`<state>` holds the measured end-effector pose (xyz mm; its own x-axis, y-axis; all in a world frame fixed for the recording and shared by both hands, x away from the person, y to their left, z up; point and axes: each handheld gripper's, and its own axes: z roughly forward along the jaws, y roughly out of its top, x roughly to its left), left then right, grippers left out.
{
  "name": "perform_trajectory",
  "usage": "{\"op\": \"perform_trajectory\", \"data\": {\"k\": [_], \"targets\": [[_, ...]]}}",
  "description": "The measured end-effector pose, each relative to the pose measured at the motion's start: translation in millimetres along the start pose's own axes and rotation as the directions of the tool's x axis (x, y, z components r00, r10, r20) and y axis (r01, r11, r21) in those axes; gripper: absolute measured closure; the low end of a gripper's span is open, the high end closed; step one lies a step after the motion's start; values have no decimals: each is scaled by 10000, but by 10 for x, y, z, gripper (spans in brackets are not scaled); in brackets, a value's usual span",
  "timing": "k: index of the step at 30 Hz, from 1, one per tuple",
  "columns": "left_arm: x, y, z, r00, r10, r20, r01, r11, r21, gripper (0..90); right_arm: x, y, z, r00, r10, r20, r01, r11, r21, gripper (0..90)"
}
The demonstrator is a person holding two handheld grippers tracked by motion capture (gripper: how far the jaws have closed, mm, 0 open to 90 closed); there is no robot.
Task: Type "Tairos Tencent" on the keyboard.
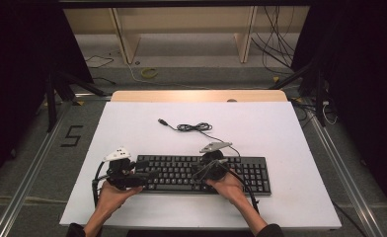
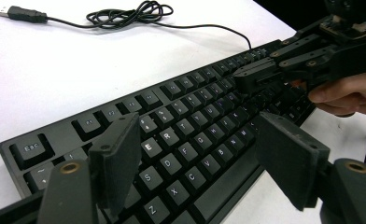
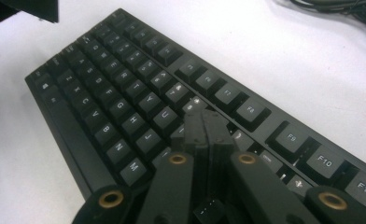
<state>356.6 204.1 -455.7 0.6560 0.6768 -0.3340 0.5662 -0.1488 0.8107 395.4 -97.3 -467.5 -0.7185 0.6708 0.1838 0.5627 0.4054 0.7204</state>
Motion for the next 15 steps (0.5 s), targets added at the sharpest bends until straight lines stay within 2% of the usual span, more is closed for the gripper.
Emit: {"op": "perform_trajectory", "data": {"k": [15], "targets": [[-22, -58, -26, 10000, -30, 11, 30, 10000, -56, 310, -12, -11, 71, 9999, 15, 101, -18, 9995, 310, 900]]}}
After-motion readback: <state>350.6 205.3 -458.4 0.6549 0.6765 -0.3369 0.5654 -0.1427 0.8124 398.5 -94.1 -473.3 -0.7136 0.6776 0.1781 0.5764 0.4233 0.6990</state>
